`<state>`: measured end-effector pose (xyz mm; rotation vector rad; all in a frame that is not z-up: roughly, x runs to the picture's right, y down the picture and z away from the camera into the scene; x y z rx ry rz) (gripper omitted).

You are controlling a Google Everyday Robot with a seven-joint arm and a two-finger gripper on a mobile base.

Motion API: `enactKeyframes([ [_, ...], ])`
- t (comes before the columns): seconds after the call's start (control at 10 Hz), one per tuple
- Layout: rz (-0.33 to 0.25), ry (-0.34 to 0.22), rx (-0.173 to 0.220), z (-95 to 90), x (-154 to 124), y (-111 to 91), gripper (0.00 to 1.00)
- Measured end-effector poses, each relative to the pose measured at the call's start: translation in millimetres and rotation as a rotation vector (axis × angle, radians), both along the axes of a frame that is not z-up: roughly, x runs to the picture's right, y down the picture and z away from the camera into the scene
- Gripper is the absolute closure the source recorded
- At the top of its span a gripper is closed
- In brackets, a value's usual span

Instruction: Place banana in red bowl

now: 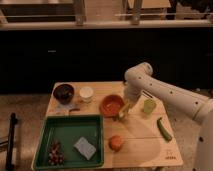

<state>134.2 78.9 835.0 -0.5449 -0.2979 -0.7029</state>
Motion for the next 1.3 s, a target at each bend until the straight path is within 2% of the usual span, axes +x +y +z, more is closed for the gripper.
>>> enactKeyframes([
  [0.3, 0.098, -0.001, 0.041, -0.4, -20, -6, 1.0],
  [0.7, 0.266, 0.065, 0.087, 11.0, -24, -22, 1.0],
  [0.9, 0.329, 0.1, 0.088, 22.6, -27, -26, 1.0],
  [1.2, 0.407, 0.136, 0.069, 32.5, -24, -19, 1.0],
  [1.3, 0.417, 0.139, 0.062, 33.6, -26, -17, 1.0],
])
